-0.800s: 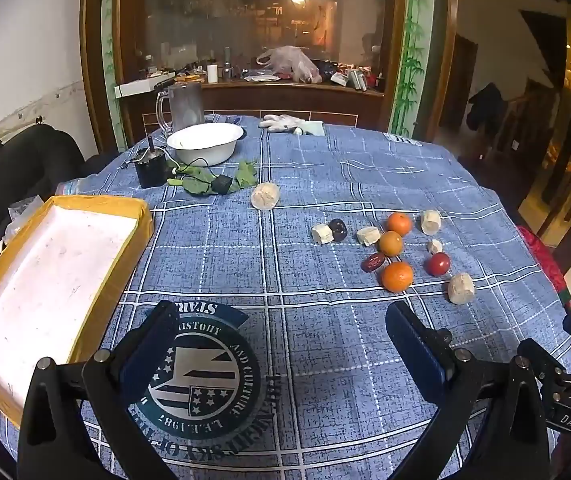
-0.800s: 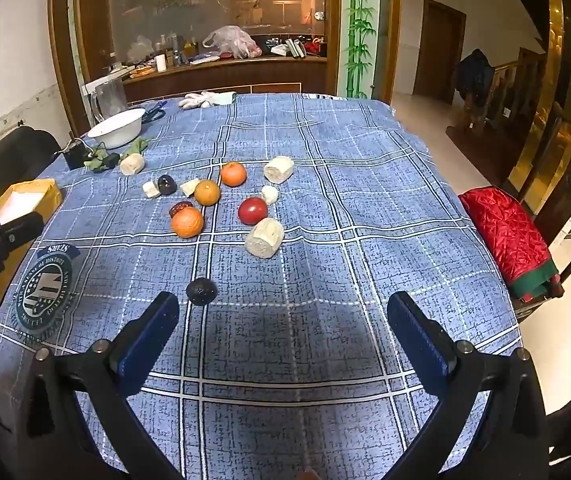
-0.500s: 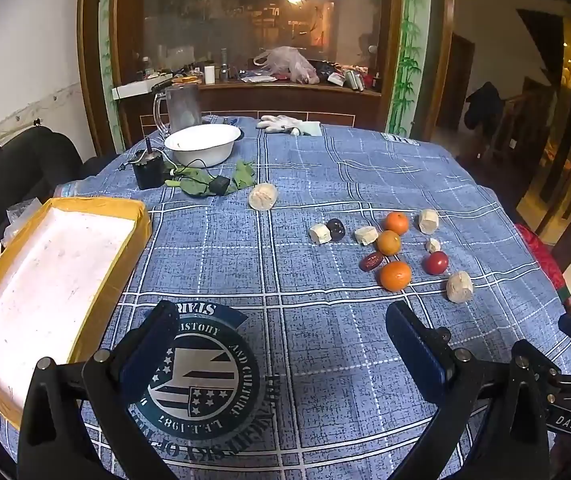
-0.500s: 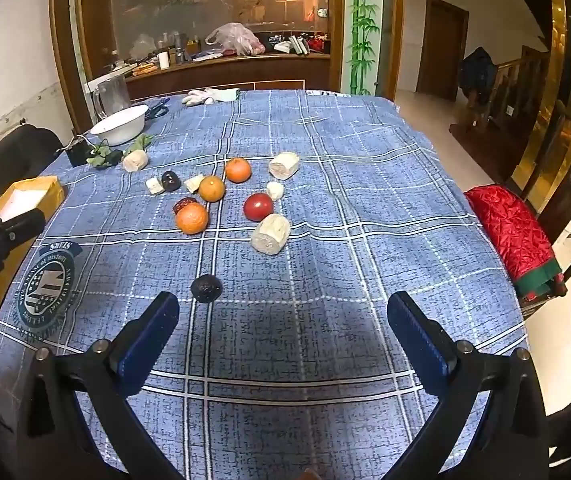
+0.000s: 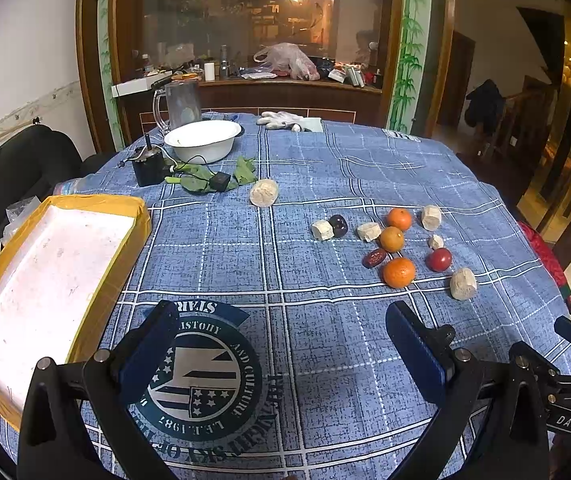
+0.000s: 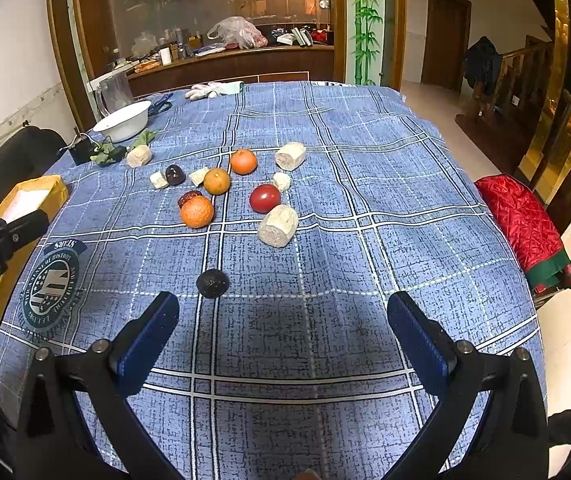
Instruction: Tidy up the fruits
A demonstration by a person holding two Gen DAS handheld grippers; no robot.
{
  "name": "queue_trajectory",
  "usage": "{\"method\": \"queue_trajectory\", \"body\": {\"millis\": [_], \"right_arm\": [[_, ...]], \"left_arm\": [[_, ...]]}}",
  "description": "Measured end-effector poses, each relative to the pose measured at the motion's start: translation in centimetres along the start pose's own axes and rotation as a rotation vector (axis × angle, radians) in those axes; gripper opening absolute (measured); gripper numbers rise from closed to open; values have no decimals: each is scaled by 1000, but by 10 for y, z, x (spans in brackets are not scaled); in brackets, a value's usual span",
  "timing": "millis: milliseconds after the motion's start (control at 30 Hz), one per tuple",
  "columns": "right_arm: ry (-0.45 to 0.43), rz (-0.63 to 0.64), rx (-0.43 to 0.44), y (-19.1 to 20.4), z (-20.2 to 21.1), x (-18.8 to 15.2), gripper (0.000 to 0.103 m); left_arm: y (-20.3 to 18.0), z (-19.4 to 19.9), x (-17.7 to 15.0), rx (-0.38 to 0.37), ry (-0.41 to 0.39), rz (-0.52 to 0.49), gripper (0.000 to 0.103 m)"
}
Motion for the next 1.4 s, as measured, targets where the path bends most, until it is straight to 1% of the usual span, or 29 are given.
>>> {"method": "queue_trajectory", "body": {"millis": [233, 1400], "right_arm": [[1, 1, 9, 1, 1, 0, 103], [-3, 11, -2, 0, 2, 0, 103]], "left_arm": [[1, 0, -2, -1, -1, 4, 103], [2, -2, -6, 2, 1, 2, 103]]}}
Point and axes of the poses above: each gripper's, at about its wrist camera, not at the fingertips, and z roughly against the way its jaws point, y to its left, x to its top, the point moved 8 cm from there along -z, roughly the way its jaws point, and after that the axes turned 11 degrees about -y, right-handed, at the moved point
